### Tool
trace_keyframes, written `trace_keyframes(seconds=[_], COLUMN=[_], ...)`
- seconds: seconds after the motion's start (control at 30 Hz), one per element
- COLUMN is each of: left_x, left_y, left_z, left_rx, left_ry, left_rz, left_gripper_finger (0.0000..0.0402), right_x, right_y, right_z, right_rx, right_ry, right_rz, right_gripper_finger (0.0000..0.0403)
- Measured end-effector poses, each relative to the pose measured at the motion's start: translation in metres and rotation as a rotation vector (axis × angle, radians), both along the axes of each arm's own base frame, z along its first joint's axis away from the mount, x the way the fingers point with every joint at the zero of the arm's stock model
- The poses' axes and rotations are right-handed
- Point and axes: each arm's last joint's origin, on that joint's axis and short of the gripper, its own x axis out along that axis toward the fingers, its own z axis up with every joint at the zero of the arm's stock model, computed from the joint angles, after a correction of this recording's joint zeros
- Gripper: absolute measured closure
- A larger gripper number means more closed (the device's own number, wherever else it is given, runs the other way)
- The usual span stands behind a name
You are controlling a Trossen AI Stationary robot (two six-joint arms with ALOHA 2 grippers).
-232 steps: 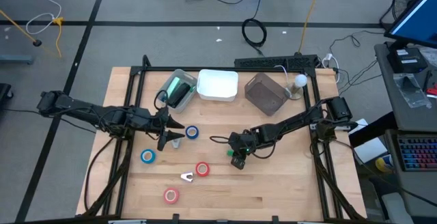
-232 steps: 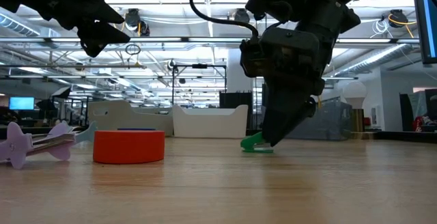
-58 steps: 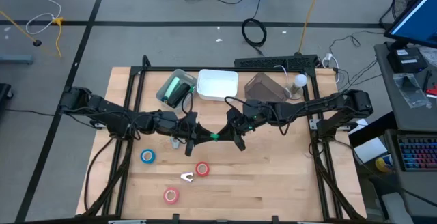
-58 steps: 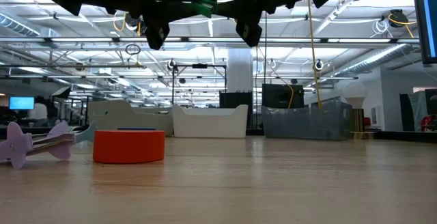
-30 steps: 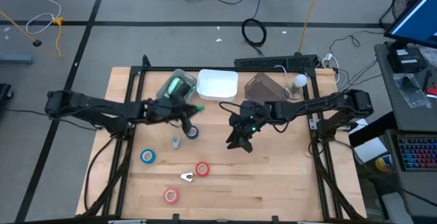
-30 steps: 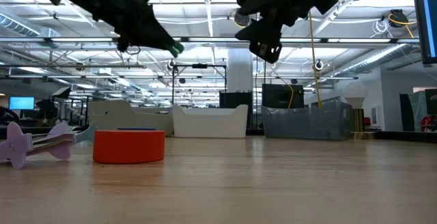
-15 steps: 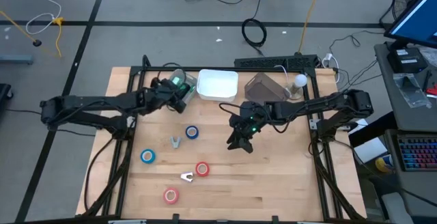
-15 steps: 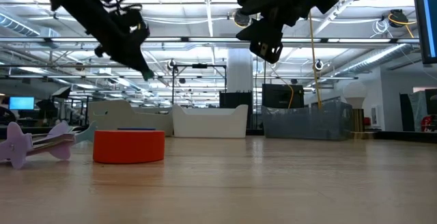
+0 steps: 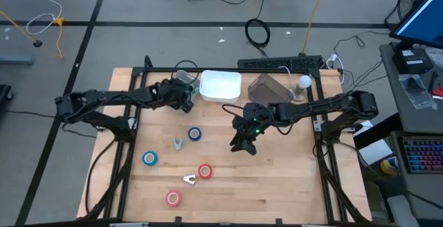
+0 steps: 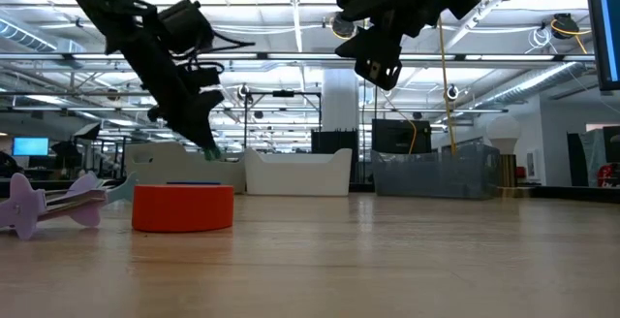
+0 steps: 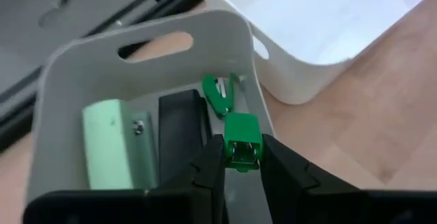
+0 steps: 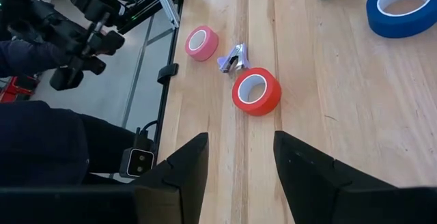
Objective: Pick and place Stapler, Stapler remover, tape
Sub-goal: Put the green stapler into the gray bin
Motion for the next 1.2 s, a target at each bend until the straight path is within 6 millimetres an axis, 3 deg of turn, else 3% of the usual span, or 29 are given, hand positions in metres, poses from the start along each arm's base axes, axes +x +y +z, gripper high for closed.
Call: trace_keyframes(seconds=[0.47, 1.2], left_x=[0.008, 0.008], left_y=[0.005, 0.005], left_z=[-0.023, -0.025], left_rx=[-0.084, -0.083], left_ry=[0.049, 0.064], left_rz=[-0.014, -0.026], left_gripper_finger=[0.0315, 0.0314], right_x=[0.000, 0.000], right_y=[0.000, 0.000], right_z=[0.000, 0.000], right_rx=[-0.003, -0.011], right_ry=[-0.002, -0.006], right_rz=[0.002, 0.003], right_gripper_finger=[0.0244, 0.0242])
